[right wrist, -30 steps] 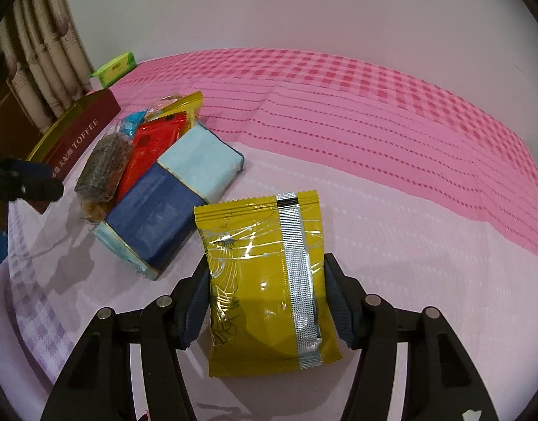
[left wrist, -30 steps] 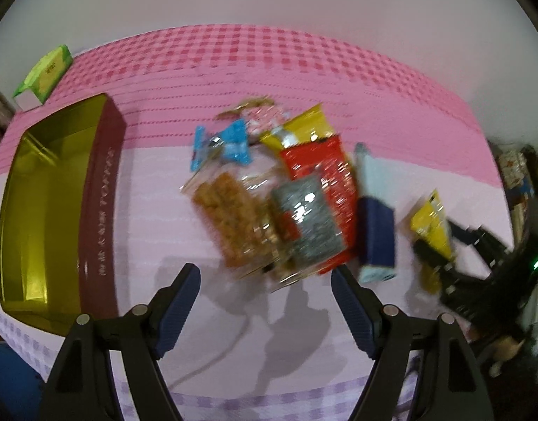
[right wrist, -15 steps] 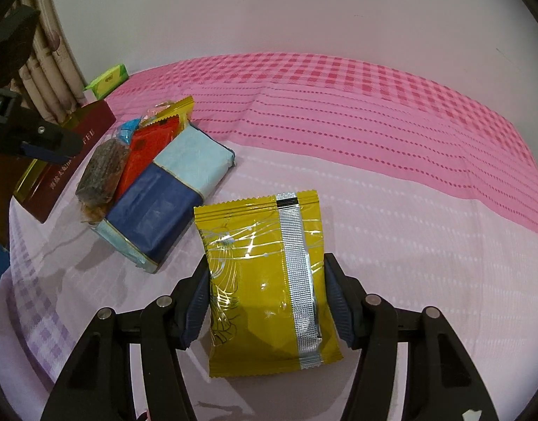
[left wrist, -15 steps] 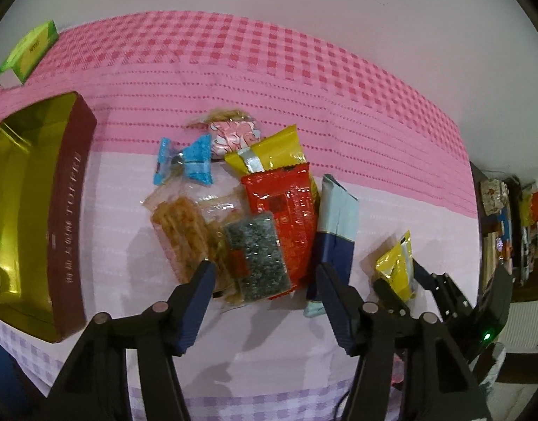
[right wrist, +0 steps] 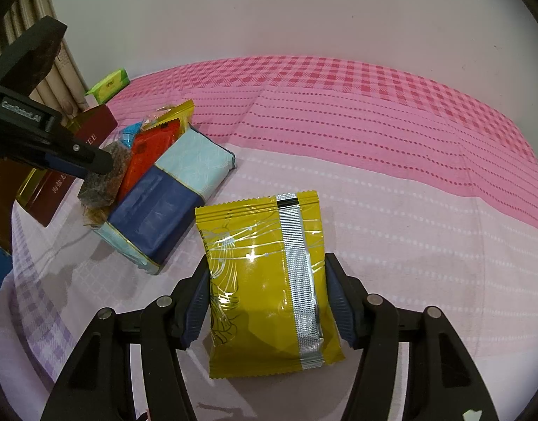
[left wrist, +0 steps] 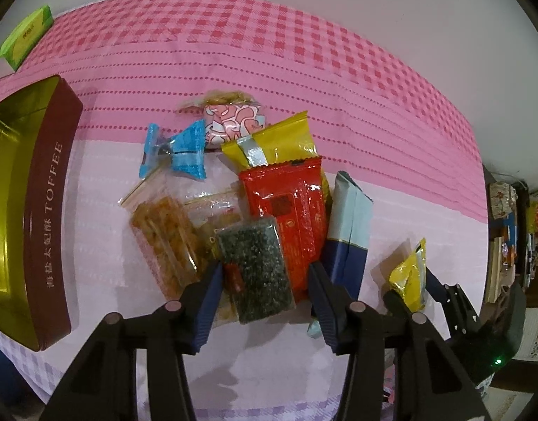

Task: Organize snacks
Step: 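Grasp the grey seaweed packet with the left tool and lift it toward the tin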

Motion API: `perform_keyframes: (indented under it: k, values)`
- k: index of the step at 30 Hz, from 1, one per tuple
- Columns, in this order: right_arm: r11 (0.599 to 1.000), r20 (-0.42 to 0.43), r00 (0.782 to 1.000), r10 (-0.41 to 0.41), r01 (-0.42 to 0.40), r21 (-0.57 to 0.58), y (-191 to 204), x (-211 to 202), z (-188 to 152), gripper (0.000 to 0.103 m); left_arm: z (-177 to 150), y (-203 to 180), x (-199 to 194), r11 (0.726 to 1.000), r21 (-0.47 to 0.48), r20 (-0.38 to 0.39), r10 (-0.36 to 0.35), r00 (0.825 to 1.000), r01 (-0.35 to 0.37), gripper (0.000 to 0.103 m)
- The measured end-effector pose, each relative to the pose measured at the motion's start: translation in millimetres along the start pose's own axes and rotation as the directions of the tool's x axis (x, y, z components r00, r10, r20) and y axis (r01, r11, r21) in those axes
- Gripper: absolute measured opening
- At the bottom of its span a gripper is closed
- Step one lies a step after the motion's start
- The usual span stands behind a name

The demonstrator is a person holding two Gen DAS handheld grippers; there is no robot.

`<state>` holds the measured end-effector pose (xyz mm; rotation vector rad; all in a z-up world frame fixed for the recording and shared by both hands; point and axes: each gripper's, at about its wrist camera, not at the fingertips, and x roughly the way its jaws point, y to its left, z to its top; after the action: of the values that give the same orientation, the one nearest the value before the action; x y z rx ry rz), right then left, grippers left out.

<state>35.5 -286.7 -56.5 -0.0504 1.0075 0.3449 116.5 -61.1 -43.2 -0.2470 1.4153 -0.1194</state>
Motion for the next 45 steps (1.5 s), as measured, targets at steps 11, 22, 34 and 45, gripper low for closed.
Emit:
perform_keyframes:
  k: [11, 22, 34, 45]
  values:
    - [1.000, -0.001, 1.000, -0.002, 0.002, 0.005, 1, 0, 0, 0.058, 0, -10, 2, 0.997, 0.066, 0.025, 0.037, 0.999, -0.039, 0.036]
    - [1.000, -0.013, 1.000, -0.026, 0.026, 0.008, 5, 6, 5, 0.058, -2, -15, -17, 0.993, 0.116, 0.040, -0.004, 0.999, -0.001, 0.036]
    - [0.994, -0.037, 0.993, -0.109, 0.109, 0.008, 13, 12, 8, 0.057, -8, 27, -67, 0.992, 0.117, 0.127, 0.035, 0.991, -0.050, 0.036]
    - [0.985, -0.069, 0.984, -0.164, 0.167, 0.044, 15, 16, 14, 0.057, -6, 127, -102, 0.988, -0.001, 0.172, 0.151, 0.973, -0.153, 0.036]
